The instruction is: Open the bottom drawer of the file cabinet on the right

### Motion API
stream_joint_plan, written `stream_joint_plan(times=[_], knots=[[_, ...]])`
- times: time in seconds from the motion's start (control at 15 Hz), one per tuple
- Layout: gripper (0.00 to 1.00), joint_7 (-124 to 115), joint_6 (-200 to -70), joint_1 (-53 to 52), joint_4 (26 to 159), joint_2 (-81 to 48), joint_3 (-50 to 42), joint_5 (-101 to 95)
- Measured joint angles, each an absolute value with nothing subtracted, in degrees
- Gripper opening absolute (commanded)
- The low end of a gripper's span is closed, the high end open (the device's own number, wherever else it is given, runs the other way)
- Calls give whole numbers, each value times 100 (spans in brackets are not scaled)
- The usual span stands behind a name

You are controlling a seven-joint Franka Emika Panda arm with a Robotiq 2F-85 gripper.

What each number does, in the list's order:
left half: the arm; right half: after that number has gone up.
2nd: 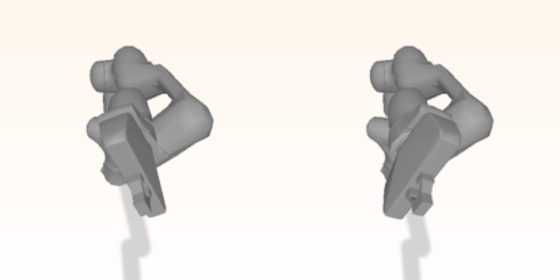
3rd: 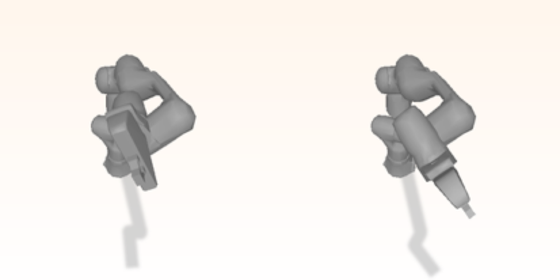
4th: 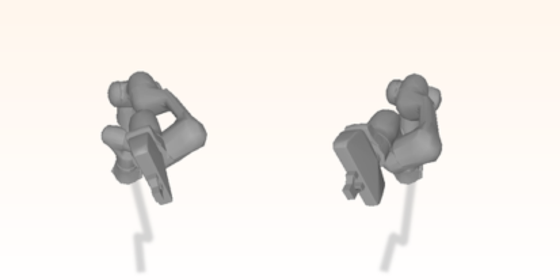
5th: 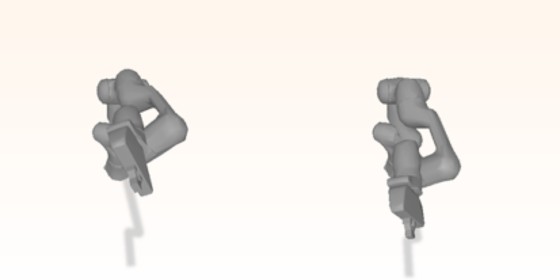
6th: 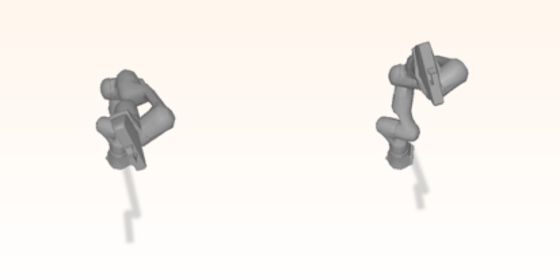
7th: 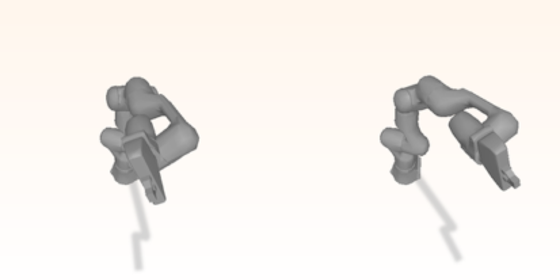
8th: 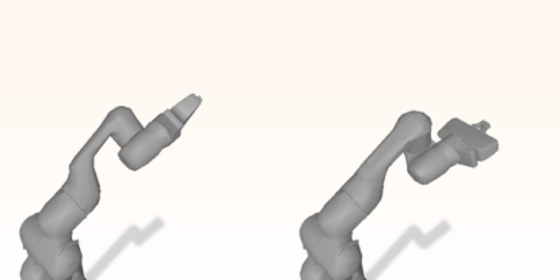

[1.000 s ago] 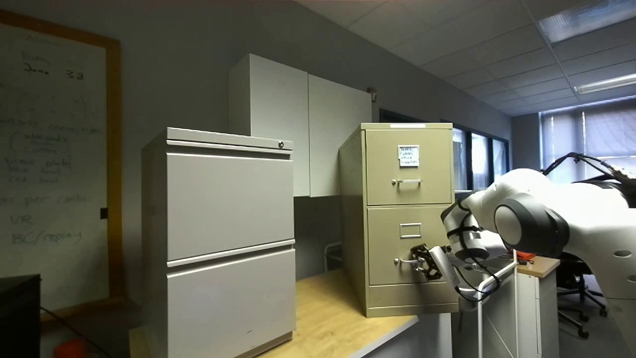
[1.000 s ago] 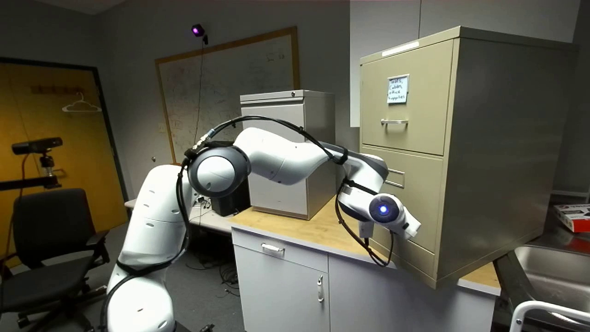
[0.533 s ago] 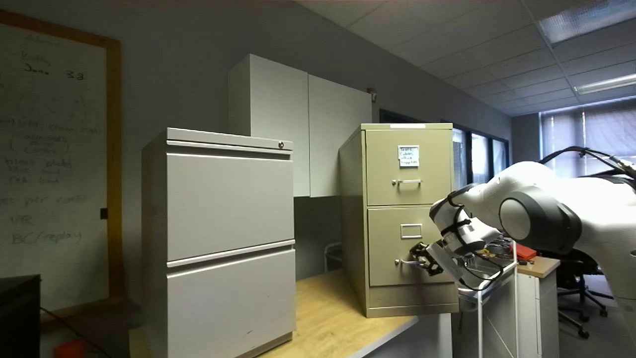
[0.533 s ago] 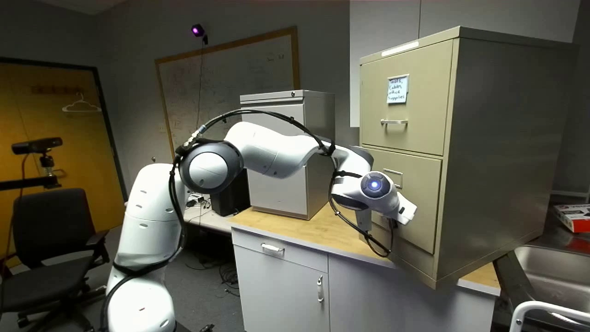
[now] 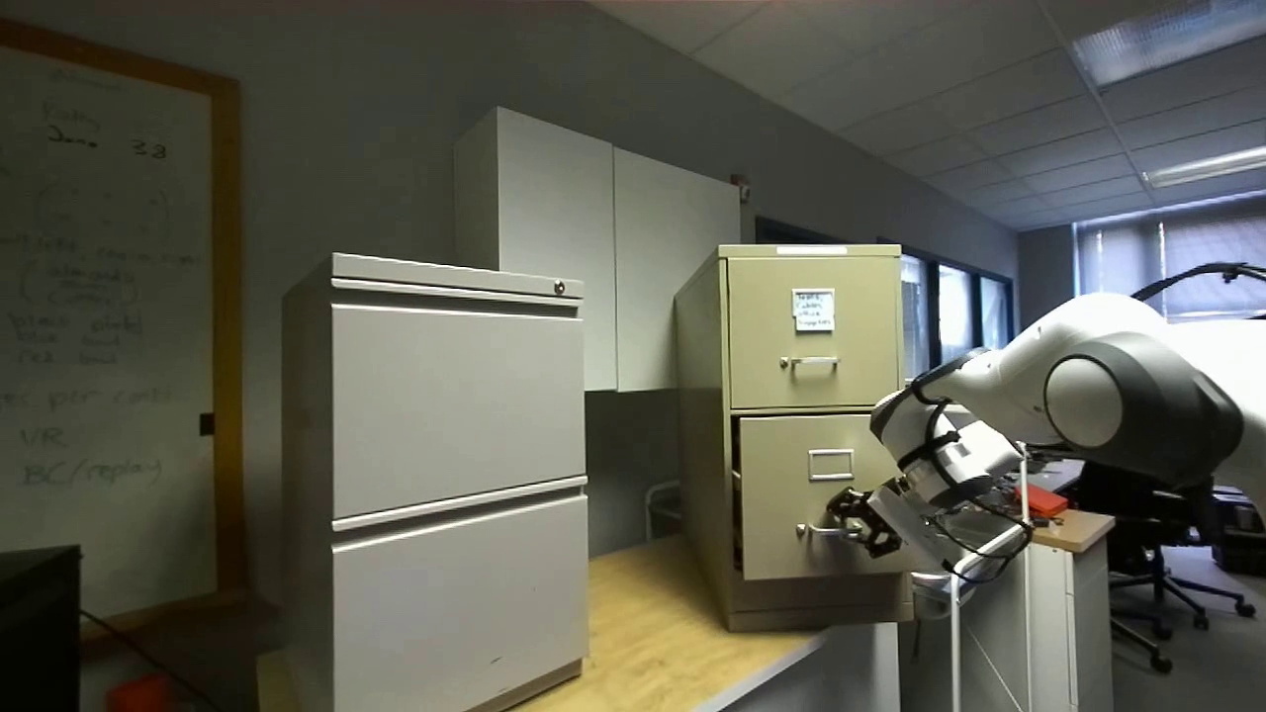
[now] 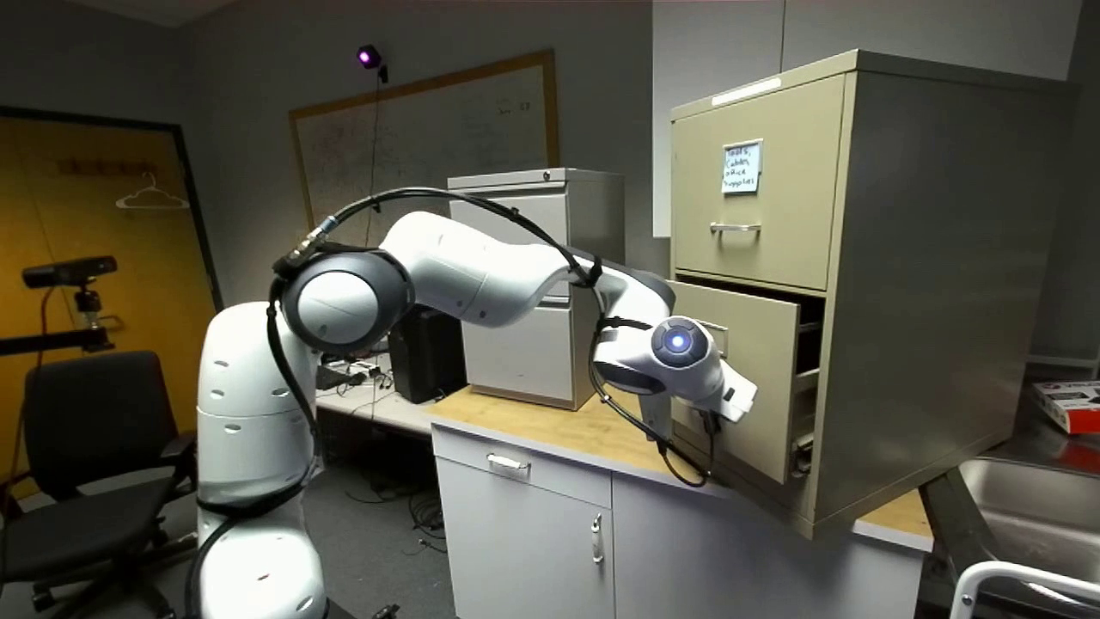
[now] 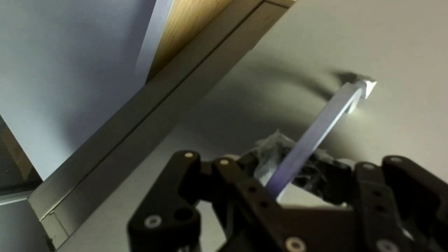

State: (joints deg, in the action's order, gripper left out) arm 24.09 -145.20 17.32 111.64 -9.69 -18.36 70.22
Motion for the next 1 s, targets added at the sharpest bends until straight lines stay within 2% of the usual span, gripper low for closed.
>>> stream_joint_plan(times=[0.93, 1.0], knots=[[1, 3062, -14664, 1734, 13664, 1215, -1833, 7055], [30, 3085, -14688, 1734, 13800, 1347, -1836, 7055]])
